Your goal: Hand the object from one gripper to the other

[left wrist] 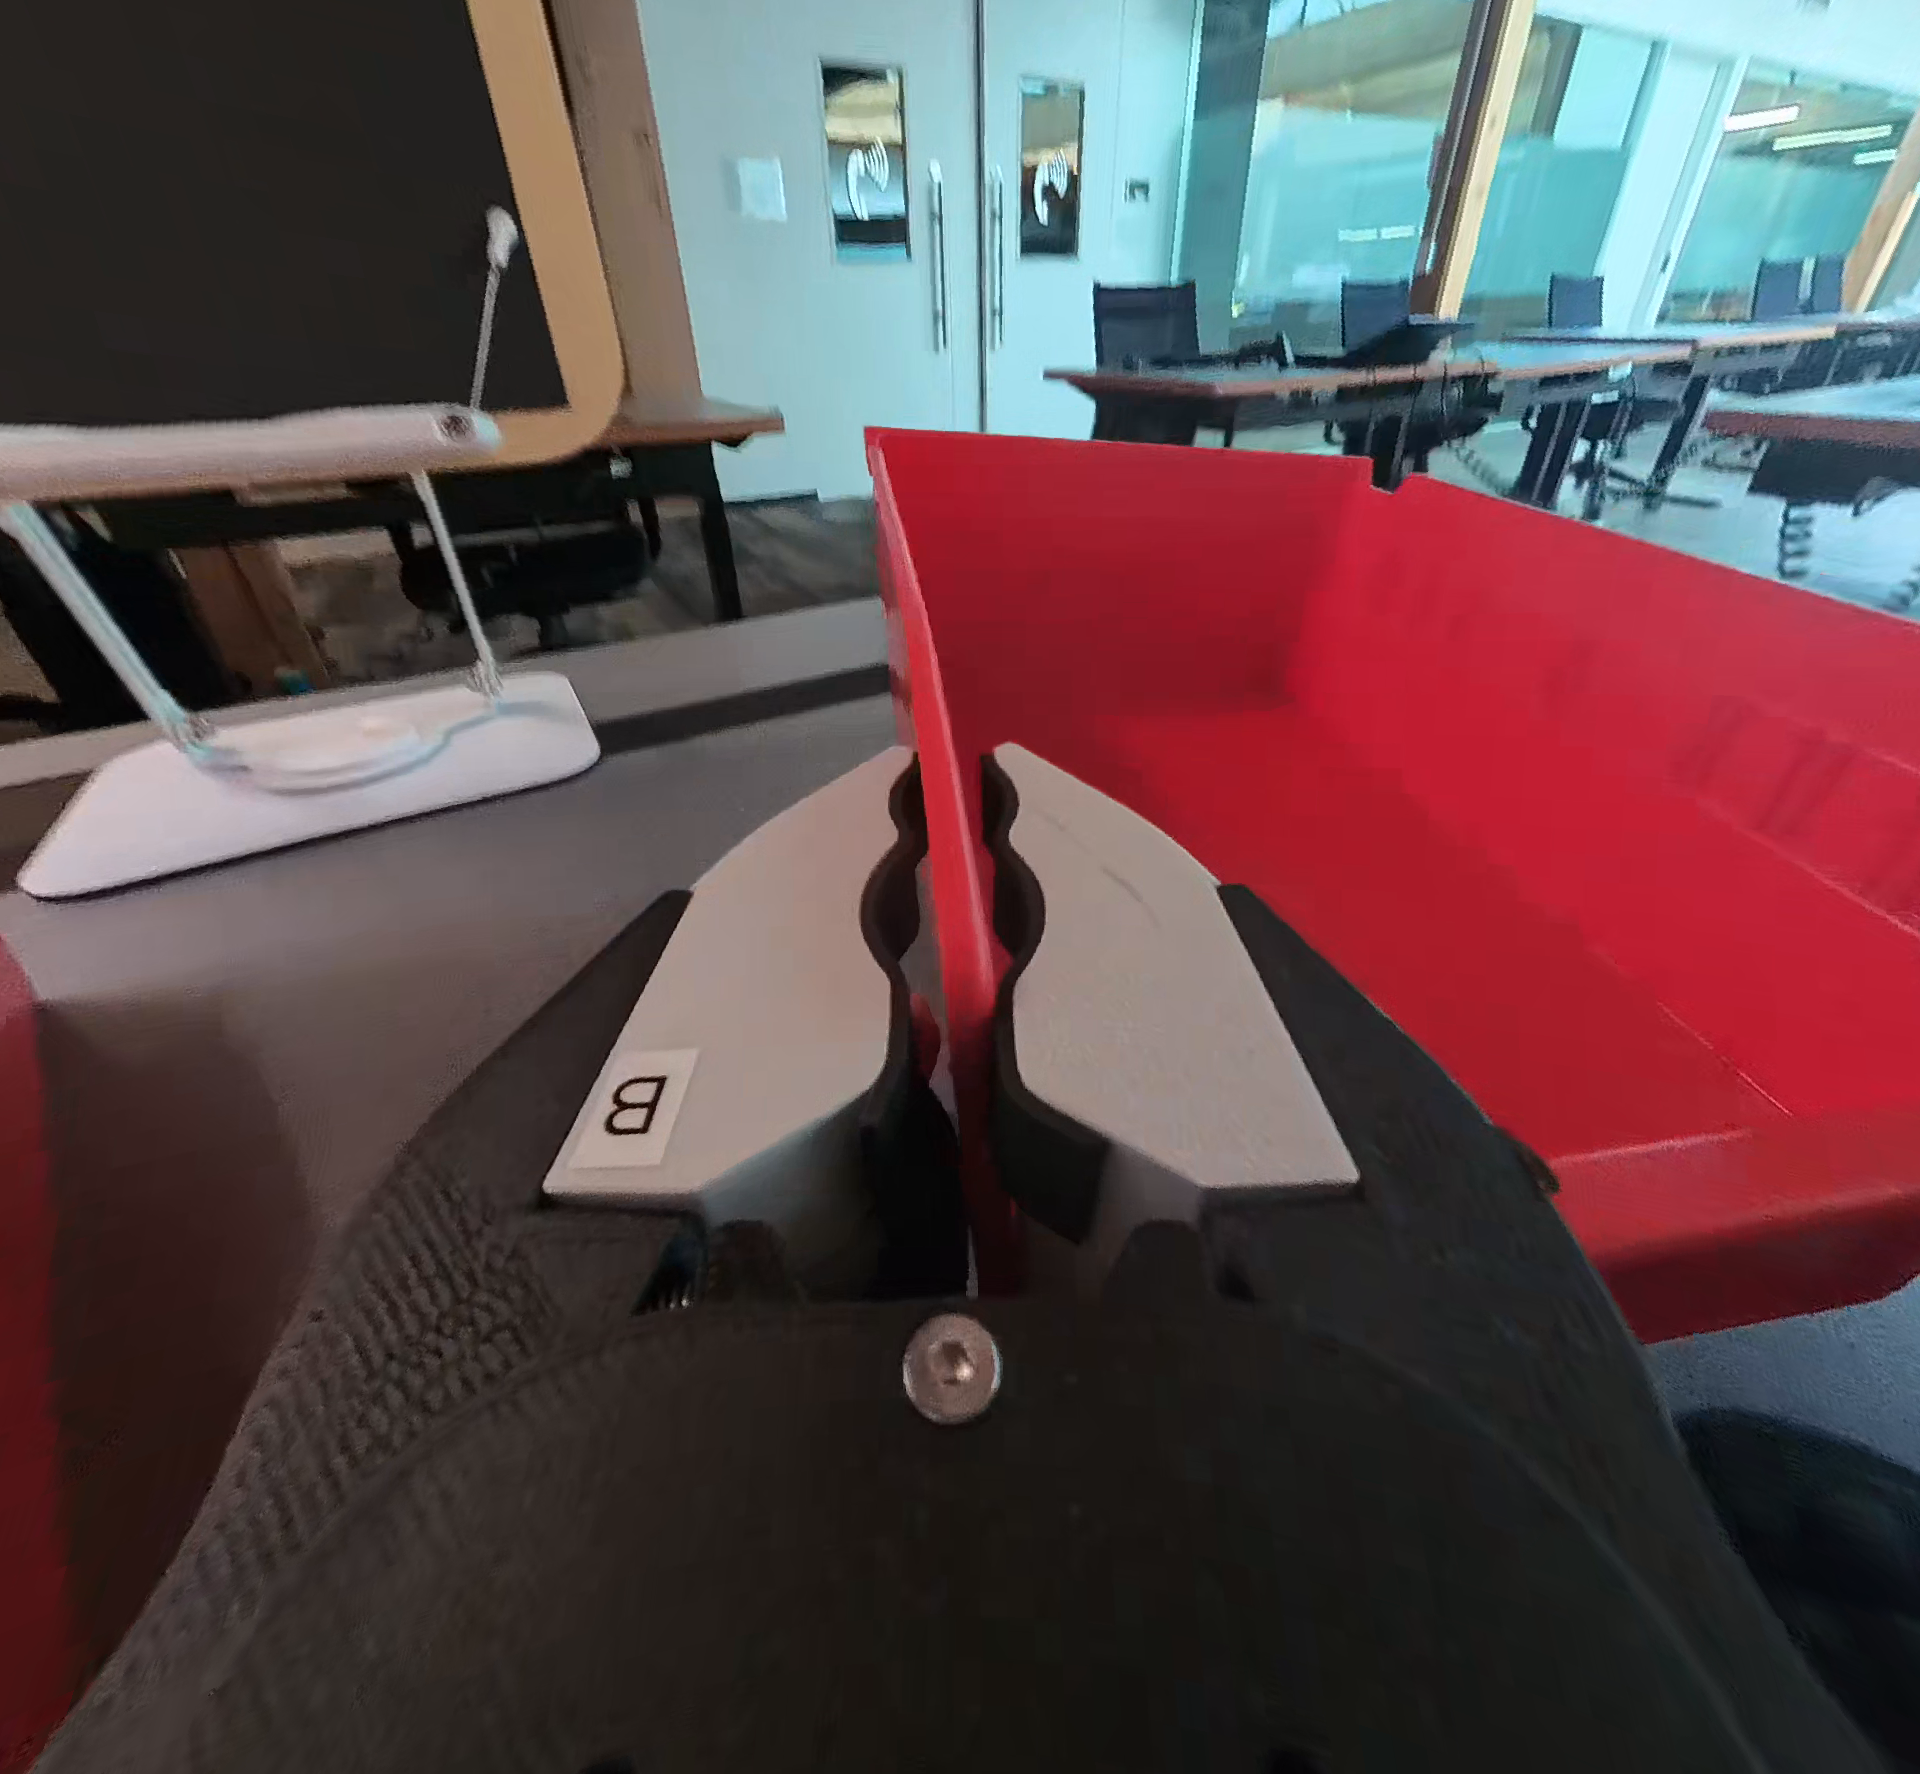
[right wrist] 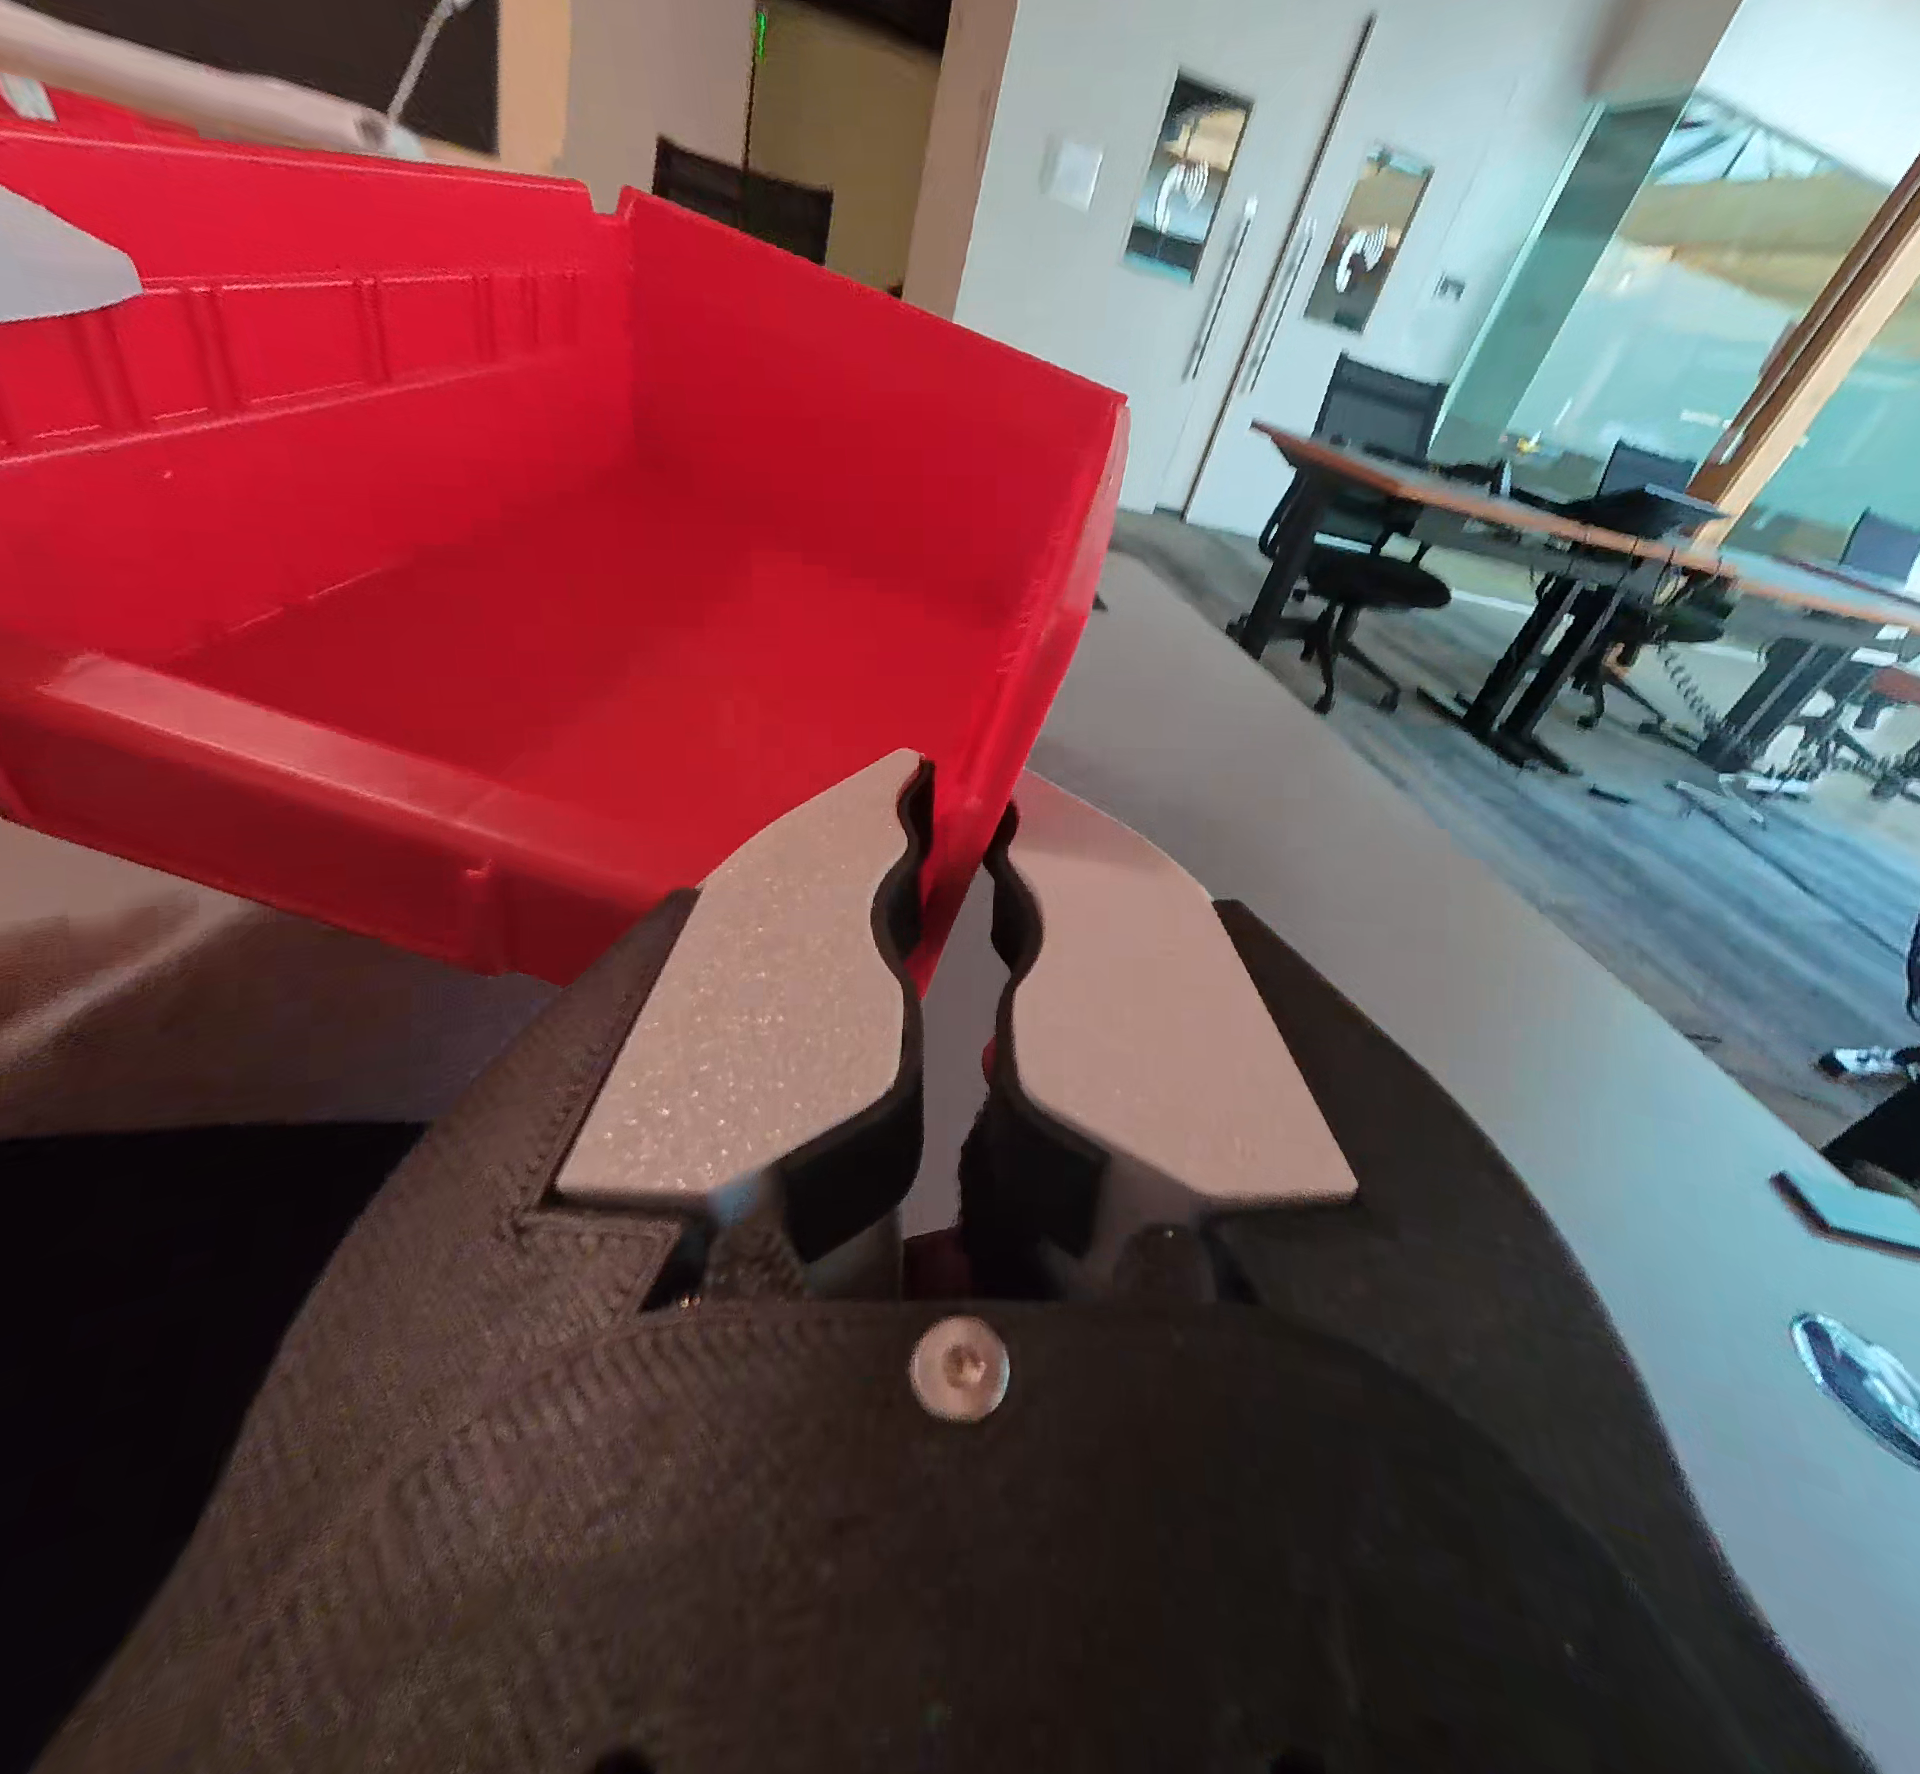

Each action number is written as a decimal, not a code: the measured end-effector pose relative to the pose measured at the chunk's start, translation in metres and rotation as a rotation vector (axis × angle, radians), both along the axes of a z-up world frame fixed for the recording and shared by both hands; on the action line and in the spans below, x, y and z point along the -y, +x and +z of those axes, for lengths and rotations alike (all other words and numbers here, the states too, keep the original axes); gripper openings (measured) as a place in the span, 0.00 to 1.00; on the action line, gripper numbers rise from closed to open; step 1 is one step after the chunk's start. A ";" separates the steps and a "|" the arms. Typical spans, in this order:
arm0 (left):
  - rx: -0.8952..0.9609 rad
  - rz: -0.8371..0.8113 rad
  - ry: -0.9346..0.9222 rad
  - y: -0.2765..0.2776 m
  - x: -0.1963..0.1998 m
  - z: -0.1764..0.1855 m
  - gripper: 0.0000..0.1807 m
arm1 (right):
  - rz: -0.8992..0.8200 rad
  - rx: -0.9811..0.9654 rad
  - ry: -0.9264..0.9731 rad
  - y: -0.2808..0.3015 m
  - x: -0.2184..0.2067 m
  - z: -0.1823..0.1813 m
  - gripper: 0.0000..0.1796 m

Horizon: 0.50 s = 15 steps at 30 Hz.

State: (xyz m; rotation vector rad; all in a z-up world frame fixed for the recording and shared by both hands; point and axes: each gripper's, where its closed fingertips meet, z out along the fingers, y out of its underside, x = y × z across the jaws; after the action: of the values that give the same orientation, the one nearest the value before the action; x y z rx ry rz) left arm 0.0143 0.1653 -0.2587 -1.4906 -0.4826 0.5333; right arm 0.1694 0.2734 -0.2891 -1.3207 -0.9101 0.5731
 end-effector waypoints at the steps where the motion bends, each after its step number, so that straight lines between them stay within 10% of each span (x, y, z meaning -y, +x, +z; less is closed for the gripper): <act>1: 0.032 -0.007 -0.017 -0.001 -0.003 -0.007 0.05 | -0.006 0.014 -0.016 0.000 -0.002 -0.003 0.04; 10: 0.064 -0.250 -0.152 0.024 -0.020 -0.027 0.36 | -0.069 0.080 -0.131 0.008 -0.021 -0.013 0.04; 12: -0.003 -0.214 -0.078 0.027 -0.007 -0.003 0.60 | -0.069 0.039 -0.166 0.015 -0.025 -0.007 0.18; 15: -0.082 -0.182 0.034 0.034 0.034 0.036 0.67 | -0.047 -0.061 -0.214 0.033 -0.031 0.013 0.29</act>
State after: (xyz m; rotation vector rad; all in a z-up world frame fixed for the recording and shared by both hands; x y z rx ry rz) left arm 0.0486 0.1316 -0.2225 -1.4579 -0.2870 0.4385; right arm 0.2019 0.3046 -0.2761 -1.5049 -0.7818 0.6847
